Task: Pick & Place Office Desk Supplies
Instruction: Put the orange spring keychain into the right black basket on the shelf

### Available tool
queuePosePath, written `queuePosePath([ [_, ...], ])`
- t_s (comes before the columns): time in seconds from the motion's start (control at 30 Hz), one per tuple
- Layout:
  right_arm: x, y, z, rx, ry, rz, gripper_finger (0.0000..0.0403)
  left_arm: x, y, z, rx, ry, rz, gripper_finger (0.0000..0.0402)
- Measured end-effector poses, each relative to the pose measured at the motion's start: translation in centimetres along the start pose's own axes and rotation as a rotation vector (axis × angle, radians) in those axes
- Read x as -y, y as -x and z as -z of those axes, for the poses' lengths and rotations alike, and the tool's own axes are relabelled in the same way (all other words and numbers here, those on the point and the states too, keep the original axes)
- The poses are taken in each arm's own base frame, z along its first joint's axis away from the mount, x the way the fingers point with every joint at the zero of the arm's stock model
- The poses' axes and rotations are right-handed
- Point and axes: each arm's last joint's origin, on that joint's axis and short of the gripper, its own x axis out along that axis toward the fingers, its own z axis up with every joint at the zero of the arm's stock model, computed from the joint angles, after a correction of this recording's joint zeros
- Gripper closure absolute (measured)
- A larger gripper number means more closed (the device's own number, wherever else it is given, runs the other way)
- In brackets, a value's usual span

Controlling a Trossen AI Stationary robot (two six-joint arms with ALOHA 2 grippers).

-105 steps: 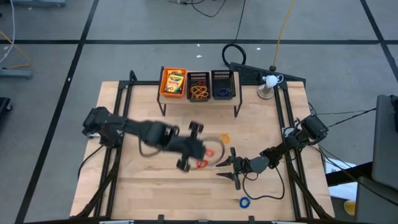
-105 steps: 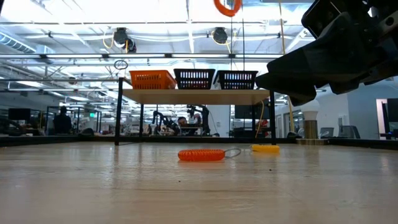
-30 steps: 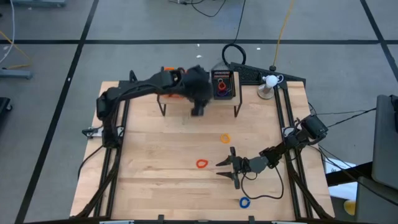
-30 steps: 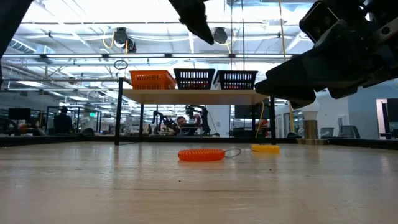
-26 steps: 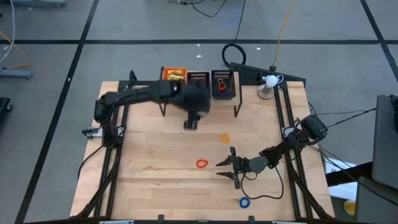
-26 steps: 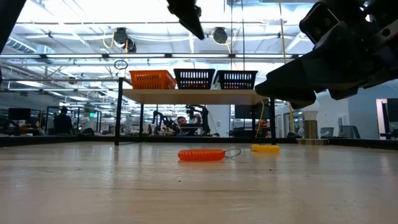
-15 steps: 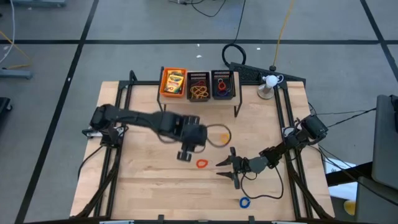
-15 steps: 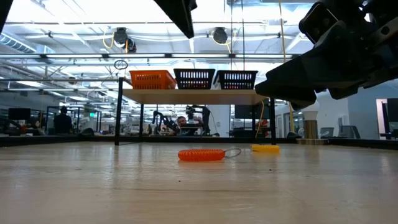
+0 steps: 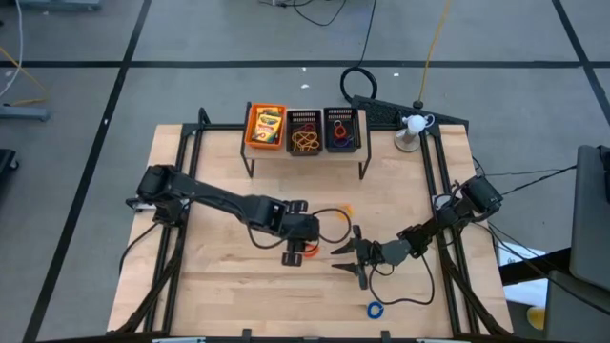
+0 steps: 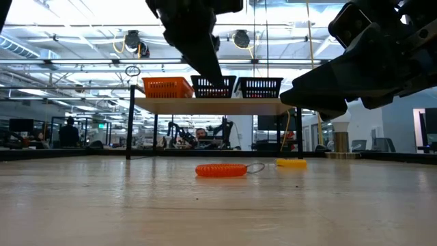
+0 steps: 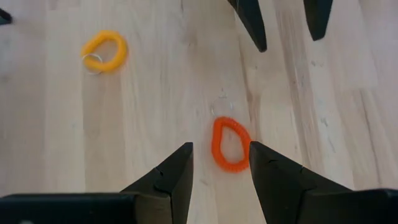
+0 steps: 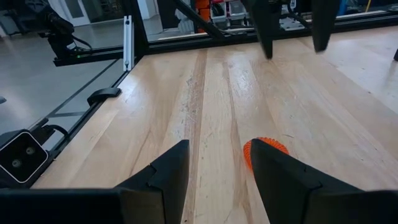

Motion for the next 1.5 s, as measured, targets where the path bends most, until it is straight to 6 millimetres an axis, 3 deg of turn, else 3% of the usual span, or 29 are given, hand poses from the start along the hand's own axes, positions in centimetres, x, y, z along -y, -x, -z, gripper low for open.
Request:
queuePosePath([
  [0.33,0.0,0.0,0.0,0.000,0.000,0.000,0.0243,-0.1,-1.6,0.3,0.125,0.006,0.006,0.0249],
  [0.87,0.0,0.0,0.0,-0.003,0.002,0.004,0.0243,-0.1,-4.8,0.7,0.088,0.016,0.030,0.0249],
  [1.5,0.1,0.0,0.2,-0.018,0.005,0.009,0.0243,0.2,-10.1,2.1,0.022,0.041,0.081,0.0250],
])
